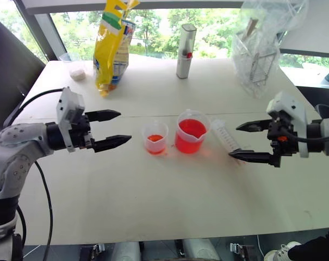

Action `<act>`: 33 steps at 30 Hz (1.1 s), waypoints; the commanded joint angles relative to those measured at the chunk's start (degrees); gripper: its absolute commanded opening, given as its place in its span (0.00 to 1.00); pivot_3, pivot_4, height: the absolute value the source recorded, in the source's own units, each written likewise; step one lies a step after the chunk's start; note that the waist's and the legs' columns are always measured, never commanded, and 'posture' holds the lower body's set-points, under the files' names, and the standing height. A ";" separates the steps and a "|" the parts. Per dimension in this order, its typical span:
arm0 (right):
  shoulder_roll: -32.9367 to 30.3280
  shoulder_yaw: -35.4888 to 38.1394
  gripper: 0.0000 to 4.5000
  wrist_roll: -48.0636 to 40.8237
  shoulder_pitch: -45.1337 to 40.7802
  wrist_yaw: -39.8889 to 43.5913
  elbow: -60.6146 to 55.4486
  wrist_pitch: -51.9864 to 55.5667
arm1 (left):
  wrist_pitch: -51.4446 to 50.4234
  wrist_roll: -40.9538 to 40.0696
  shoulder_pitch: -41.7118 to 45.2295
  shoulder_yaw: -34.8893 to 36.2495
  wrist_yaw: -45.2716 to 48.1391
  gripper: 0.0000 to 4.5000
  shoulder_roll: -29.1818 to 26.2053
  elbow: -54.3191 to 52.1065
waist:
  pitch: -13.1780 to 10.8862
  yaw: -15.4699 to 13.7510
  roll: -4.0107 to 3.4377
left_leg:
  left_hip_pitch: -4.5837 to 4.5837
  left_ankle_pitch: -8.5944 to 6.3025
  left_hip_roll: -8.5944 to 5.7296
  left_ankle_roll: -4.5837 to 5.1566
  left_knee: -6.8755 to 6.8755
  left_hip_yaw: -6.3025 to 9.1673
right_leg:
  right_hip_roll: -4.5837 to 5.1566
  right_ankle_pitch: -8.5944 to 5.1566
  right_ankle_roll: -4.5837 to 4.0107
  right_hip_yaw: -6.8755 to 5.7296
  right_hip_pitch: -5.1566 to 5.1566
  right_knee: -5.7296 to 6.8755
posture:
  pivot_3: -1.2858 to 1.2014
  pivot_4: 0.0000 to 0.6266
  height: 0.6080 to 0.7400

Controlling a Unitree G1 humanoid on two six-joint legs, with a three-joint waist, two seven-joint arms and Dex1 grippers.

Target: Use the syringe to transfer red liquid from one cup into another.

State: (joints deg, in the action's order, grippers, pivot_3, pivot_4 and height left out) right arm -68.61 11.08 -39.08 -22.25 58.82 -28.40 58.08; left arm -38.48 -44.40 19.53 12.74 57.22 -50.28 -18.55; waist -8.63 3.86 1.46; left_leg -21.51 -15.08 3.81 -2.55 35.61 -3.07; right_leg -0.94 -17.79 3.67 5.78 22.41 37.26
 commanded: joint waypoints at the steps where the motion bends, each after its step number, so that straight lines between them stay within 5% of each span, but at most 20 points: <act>1: -0.92 1.35 0.99 0.17 -0.76 -0.11 0.04 -1.45 | 0.73 -0.05 0.59 0.93 0.22 1.00 -0.29 -1.05 | 0.00 -0.02 0.00 | 0.00 0.00 0.00 0.00 0.00 0.00 | 0.00 0.00 0.00 0.00 0.00 0.00 | 0.52 0.24 1.00; 22: -1.82 -2.72 0.99 0.82 -5.23 -2.77 2.81 2.49 | 0.94 -0.14 0.71 0.79 -0.16 1.00 0.45 -1.36 | 0.00 0.03 -0.01 | 0.00 0.00 0.00 0.00 0.03 0.00 | 0.00 0.01 0.01 0.00 -0.01 0.01 | 0.52 0.24 1.00; 27: -0.63 -9.79 0.99 2.80 -13.38 -5.02 7.44 7.86 | 1.17 0.28 1.38 0.24 -0.48 1.00 0.95 -1.17 | 0.00 0.11 -0.01 | 0.02 0.00 0.01 0.00 0.06 -0.02 | 0.00 0.00 -0.03 0.03 0.01 0.04 | 0.52 0.24 1.00; 33: 8.71 -27.26 0.99 11.45 -31.88 -9.62 24.07 18.74 | 2.47 1.70 2.14 -1.21 -1.06 1.00 2.50 -0.95 | 0.00 0.14 -0.01 | 0.05 0.00 0.00 0.00 0.11 -0.15 | -0.02 -0.06 -0.24 0.19 0.08 0.07 | 0.52 0.24 1.00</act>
State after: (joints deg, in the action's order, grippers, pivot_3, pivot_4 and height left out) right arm -61.03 -13.75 -29.98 -51.56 50.37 -7.58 74.66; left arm -37.15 -43.26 20.88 11.21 56.33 -47.92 -18.58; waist -8.63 3.99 1.45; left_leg -21.49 -15.08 3.82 -2.55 35.71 -3.21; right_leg -0.97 -17.86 3.44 5.97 22.51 37.33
